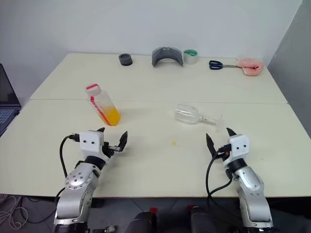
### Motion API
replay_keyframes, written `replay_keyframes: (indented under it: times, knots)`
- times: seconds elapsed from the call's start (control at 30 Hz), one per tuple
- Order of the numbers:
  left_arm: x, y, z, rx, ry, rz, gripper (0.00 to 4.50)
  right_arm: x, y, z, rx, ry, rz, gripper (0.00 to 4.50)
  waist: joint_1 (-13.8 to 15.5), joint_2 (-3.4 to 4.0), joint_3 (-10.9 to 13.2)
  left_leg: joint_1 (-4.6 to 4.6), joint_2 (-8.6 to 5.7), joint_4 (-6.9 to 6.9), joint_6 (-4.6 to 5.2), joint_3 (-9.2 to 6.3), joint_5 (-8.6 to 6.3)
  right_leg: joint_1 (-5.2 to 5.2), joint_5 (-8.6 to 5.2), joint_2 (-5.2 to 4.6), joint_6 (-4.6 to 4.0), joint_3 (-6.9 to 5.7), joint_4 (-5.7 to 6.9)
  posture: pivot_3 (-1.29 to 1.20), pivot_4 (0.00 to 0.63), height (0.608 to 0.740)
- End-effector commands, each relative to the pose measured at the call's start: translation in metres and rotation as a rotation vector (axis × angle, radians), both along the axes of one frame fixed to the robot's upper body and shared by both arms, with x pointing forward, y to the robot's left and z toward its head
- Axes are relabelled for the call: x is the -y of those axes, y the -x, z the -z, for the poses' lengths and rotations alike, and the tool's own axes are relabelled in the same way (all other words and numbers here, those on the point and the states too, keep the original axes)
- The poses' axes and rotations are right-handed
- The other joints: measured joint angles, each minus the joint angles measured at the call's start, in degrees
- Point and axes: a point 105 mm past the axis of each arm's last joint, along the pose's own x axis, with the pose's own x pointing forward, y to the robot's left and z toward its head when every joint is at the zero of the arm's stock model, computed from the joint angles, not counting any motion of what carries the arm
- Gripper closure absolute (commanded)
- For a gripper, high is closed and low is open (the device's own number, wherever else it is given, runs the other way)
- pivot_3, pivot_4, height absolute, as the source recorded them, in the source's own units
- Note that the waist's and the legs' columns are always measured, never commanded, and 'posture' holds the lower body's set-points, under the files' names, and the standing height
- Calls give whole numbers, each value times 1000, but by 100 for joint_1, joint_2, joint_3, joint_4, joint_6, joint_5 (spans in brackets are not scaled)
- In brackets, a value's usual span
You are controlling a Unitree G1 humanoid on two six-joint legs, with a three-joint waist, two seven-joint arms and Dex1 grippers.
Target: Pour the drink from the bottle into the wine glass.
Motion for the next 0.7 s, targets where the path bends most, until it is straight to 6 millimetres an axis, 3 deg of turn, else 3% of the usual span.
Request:
replay_keyframes:
  times: [0.03, 0.37, 0.53, 0.7]
  knots:
    - [-3, 3, -19, 83, -7, 25, 7, -6, 1, -12, 55, 6, -30, 0, 0, 0, 0, 0, 0, 0, 0, 1, 0, 0, 0, 0, 0, 0, 0, 0, 150, 740]
    - [-7, 3, -21, 89, 52, 36, 7, -9, 1, -15, 69, 26, -69, 0, 2, 0, 0, 0, 0, 0, 0, 0, 0, 0, 0, 0, 0, -1, 0, 0, 150, 740]
    - [-11, 4, -16, 62, 55, 32, 7, -25, 7, -15, 44, 57, -208, 0, 1, 0, 0, 0, 0, 1, 0, 0, 0, 0, 0, 0, 0, 0, 0, 0, 150, 740]
    - [-29, 1, -16, 45, 47, -18, 7, -42, 15, -22, -13, 20, -378, 0, 0, 0, 0, 0, 0, 1, 0, 0, 0, 0, 0, 0, 0, 0, 0, 0, 150, 740]
